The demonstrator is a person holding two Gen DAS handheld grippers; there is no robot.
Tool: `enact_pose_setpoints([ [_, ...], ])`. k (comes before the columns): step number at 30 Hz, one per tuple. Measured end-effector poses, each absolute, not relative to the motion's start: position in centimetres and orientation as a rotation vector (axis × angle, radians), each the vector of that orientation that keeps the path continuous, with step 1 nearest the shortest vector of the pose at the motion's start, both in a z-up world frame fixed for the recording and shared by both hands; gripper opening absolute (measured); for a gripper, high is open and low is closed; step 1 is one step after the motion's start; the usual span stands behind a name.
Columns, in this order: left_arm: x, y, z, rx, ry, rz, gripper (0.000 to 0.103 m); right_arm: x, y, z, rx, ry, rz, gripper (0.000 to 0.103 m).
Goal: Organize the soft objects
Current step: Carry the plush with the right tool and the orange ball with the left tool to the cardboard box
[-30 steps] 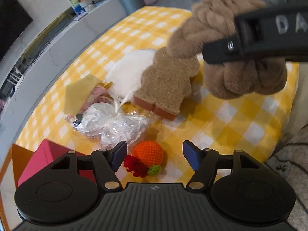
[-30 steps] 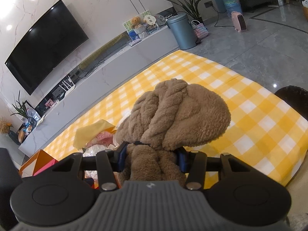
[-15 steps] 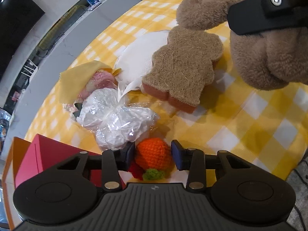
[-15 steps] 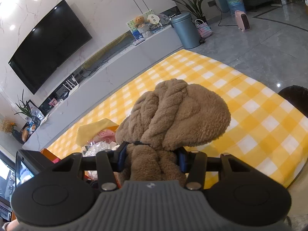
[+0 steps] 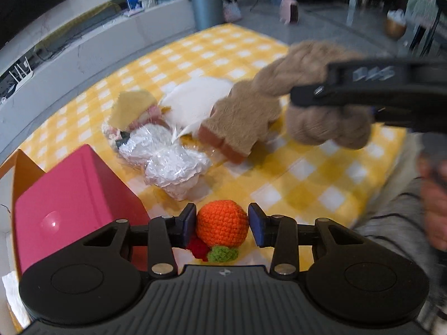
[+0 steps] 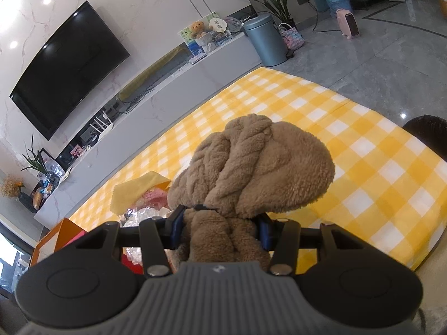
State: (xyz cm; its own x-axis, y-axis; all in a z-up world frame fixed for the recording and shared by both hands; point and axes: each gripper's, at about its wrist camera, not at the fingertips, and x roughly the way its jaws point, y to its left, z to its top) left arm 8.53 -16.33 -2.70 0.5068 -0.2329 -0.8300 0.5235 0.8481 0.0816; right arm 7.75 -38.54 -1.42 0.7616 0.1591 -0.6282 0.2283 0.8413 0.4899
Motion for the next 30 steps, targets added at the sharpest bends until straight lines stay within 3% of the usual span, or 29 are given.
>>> enact_pose_setpoints([
  [18, 7.4, -13.1, 4.0, 0.267, 0.721, -0.411, 0.046, 7.5, -35.7, 0.2, 0.562, 0.679, 0.121, 0.05],
  [30, 6.1, -4.6, 8.4, 0.086, 0.59, -0.304, 0.046, 6.0, -30.7, 3.7, 0.438, 0.631, 0.228, 0.05],
])
